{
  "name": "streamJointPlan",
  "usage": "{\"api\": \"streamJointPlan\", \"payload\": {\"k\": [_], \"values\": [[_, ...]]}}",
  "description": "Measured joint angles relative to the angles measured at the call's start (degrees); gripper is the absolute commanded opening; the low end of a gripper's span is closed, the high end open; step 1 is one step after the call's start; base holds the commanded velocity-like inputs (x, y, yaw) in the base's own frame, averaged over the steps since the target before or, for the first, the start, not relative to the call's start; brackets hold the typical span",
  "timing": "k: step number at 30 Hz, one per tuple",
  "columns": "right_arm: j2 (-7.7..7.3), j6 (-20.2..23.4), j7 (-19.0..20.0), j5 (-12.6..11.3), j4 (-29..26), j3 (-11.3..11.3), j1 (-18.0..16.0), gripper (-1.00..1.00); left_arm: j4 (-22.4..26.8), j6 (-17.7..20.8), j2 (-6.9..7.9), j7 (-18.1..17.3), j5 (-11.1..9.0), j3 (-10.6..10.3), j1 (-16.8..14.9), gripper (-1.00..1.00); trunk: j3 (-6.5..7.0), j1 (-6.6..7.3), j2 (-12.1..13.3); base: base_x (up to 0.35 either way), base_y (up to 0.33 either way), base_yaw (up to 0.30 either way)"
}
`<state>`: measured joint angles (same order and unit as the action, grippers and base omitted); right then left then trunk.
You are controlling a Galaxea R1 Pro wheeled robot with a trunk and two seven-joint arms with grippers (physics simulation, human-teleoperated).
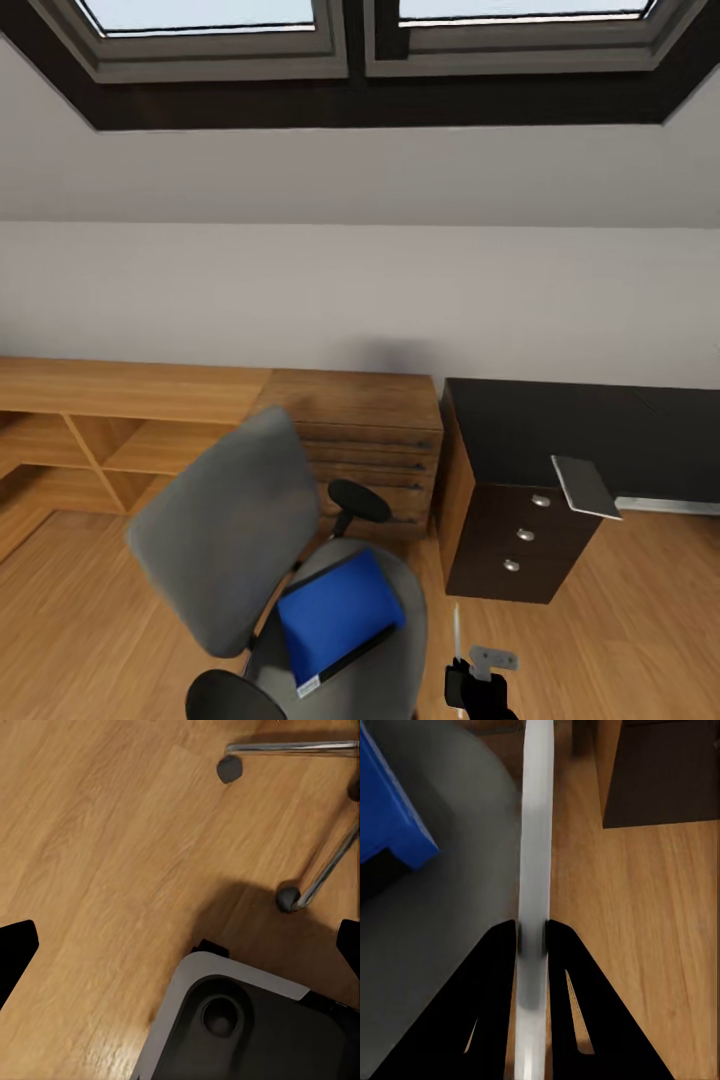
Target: In the bedroom, organize the workspace by keeping the computer under the desk, ensuring the monitor is on the desk, placing the keyboard on the desk next to the monitor, placing the mouse on the desk next to the keyboard, moving the folder from the swivel chair onto the desk next to the mouse, stacking the notebook on top of the folder with the pen on top of the notebook, and positioning the swivel chair next to the desk.
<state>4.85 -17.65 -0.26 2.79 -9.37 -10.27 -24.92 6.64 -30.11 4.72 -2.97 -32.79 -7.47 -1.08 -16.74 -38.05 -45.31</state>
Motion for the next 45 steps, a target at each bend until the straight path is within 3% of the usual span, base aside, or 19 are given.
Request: {"api": "streamJointPlan", "payload": {"k": [14,45], "values": [[-0.04,0.00,0.00,0.00,-0.01,0.00,0.00,-1.00,-0.01,-0.01,-0.06,0.01,0.00,-0.07,0.05,1.00,0.00,-0.02,0.00,0.083,-0.177,0.000],[-0.04,-0.09,0.00,-0.06,-0.03,-0.02,0.00,-1.00,-0.03,0.00,-0.04,-0.07,0.00,0.00,0.04,1.00,0.00,-0.02,0.00,-0.151,-0.271,0.000]]}}
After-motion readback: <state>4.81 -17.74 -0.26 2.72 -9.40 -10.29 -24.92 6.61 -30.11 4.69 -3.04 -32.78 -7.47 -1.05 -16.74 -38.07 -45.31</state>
